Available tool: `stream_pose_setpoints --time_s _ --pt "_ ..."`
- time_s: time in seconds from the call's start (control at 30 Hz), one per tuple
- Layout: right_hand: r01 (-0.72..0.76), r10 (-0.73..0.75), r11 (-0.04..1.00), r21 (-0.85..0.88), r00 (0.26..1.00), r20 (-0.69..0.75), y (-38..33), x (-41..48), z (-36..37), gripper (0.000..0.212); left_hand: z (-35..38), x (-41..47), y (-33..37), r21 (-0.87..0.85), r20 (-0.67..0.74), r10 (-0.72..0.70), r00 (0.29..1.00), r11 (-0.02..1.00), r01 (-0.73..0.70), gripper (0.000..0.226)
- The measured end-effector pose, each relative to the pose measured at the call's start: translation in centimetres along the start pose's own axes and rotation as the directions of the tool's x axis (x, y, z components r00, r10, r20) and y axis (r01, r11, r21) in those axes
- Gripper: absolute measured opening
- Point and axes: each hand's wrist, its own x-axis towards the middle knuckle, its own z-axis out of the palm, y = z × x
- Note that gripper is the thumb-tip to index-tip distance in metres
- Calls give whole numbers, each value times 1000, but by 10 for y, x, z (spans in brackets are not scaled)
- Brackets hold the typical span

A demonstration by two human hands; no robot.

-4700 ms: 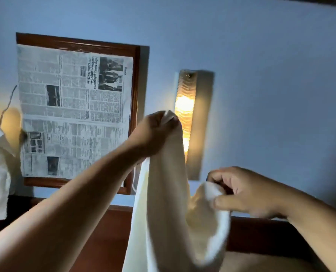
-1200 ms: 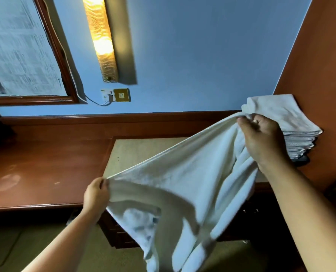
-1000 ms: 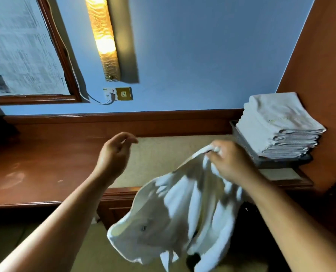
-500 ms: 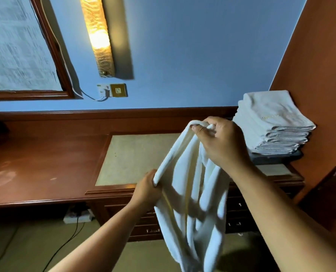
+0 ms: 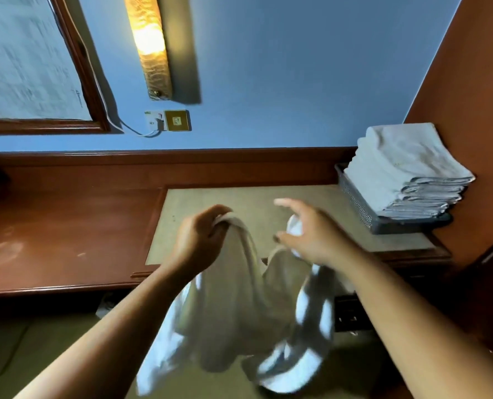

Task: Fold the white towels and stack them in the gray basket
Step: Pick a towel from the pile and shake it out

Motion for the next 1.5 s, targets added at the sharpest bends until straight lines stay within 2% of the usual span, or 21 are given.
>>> stream_pose_setpoints --time_s 0.03,0.07,0.1,0.13,0.2,0.23,0.33,0.43,0.53,0.57,0.63,0.73,0.8,0.87,0.9,0.93,1.0,1.07,1.2,1.33,1.5 --pt "-4 2 1000 23 996 93 -8 2 19 65 -6 8 10 -16 25 73 997 997 -73 16" --pt "0 -3 1000 23 988 154 -15 3 34 59 -10 14 18 -28 47 138 989 990 -136 16" --pt "13 -17 999 30 987 157 -19 8 49 39 -16 20 20 -28 65 189 980 982 -187 16" --pt "11 -19 996 83 995 96 -23 11 56 20 -20 24 18 -15 83 226 971 974 -226 17" --pt "2 18 972 234 996 -83 -25 19 61 19 -28 30 -6 50 146 239 960 967 -248 21" --pt "-3 39 961 276 991 -125 -26 22 60 18 -30 30 -26 90 194 214 957 968 -234 22" --pt "31 27 938 346 987 -161 -39 28 53 21 -38 18 -101 188 327 -1 945 980 -64 19" --pt "7 102 894 448 970 -220 -43 43 48 18 -49 3 -168 326 400 -285 871 932 156 16" --pt "-33 175 859 510 957 -233 -37 51 53 20 -62 -4 -206 374 332 -411 849 884 282 22" --pt "-58 208 848 527 950 -231 -34 52 56 25 -64 -4 -215 339 276 -438 855 877 340 22" --pt "-128 285 841 526 931 -229 -25 56 66 47 -73 -4 -226 225 169 -484 859 867 444 25" --pt "-257 404 830 495 888 -218 -8 61 82 68 -86 5 -217 -93 121 -515 849 846 526 18" --pt "-322 462 811 488 865 -197 -2 59 90 57 -91 10 -189 -322 188 -468 864 802 504 21" --pt "-363 500 780 510 851 -160 -5 60 101 25 -95 17 -160 -534 288 -378 880 699 476 30" --pt "-368 510 756 542 850 -134 -9 61 107 13 -93 20 -145 -608 327 -333 884 642 467 27" --pt "-373 516 723 581 851 -96 -16 61 113 13 -89 23 -133 -654 353 -308 883 593 469 22" --pt "-368 518 628 686 855 -16 -28 61 125 16 -74 25 -113 -676 380 -313 870 548 493 16" --pt "-346 506 540 767 862 33 -41 57 130 17 -56 26 -97 -649 394 -338 855 556 519 16" --pt "-243 480 418 876 877 14 -57 49 117 15 -27 29 -71 -617 391 -367 844 575 537 16" --pt "-203 427 361 910 904 33 -64 37 102 22 -6 34 -41 -696 388 -391 835 469 544 13" --pt "-183 379 348 919 924 41 -52 30 78 36 9 35 -18 -676 396 -277 875 557 482 9"
